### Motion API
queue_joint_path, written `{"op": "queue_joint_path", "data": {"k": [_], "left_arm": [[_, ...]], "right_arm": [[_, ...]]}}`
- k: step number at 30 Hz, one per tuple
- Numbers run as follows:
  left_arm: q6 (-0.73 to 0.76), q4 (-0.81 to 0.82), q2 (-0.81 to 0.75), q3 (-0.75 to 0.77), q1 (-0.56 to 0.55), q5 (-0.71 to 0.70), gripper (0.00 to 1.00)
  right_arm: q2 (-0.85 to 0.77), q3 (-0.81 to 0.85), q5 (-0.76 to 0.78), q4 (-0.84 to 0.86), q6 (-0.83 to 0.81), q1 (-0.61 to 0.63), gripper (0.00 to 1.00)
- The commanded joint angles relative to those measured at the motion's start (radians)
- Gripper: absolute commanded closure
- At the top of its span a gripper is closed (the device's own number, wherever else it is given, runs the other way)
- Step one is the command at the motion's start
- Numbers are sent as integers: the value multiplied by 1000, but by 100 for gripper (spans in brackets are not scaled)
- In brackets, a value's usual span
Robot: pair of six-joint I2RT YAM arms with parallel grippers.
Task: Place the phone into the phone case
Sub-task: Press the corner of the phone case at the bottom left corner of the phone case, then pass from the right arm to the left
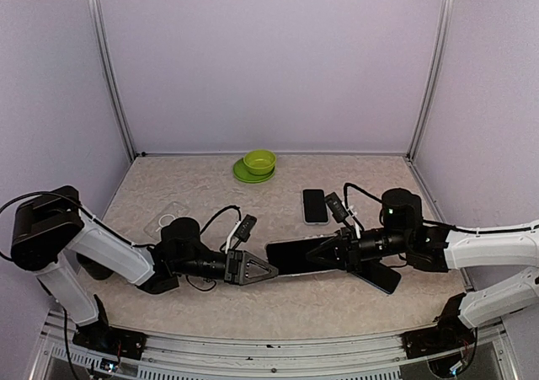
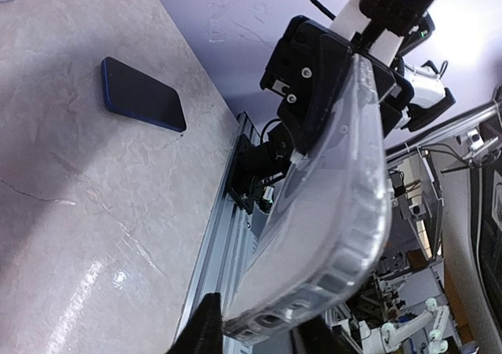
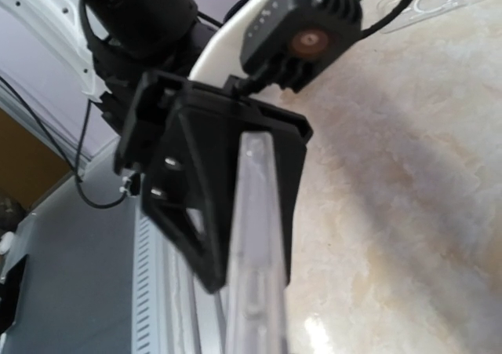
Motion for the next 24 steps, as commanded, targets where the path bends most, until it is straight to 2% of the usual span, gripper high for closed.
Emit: {"op": "queue_joint_path", "data": {"k": [1,7,16,24], "left_arm": [[7,13,-33,13,9,15,63],[94,-109,-118,4,26,-16,55],[290,-431,-254,81,26,-71,51],[455,-700,-299,189,24,-148,50]], "right_arm": [[-12,31,35,46,-34,3,98],[-29,19,14,32,-39,4,98],[21,15,-71,42,-33,4,97],[64,22,-161,74,-22,14,95]]}}
